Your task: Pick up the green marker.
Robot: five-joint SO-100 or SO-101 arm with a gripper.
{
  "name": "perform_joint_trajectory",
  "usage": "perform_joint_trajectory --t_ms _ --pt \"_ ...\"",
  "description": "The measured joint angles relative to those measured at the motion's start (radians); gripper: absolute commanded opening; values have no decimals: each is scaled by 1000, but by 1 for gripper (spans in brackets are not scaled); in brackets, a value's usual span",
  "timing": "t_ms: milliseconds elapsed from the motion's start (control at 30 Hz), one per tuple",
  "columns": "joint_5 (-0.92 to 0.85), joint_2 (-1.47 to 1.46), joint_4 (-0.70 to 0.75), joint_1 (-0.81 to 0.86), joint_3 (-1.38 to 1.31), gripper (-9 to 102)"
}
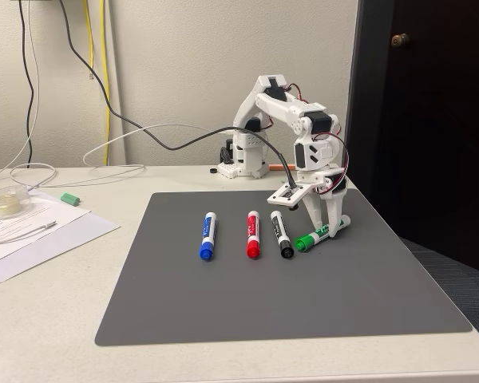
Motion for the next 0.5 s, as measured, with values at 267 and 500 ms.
perform_joint_trajectory --t_ms 267,500 --pt "25 -5 61 0 -52 3" --pt "72 -25 394 25 -408 3"
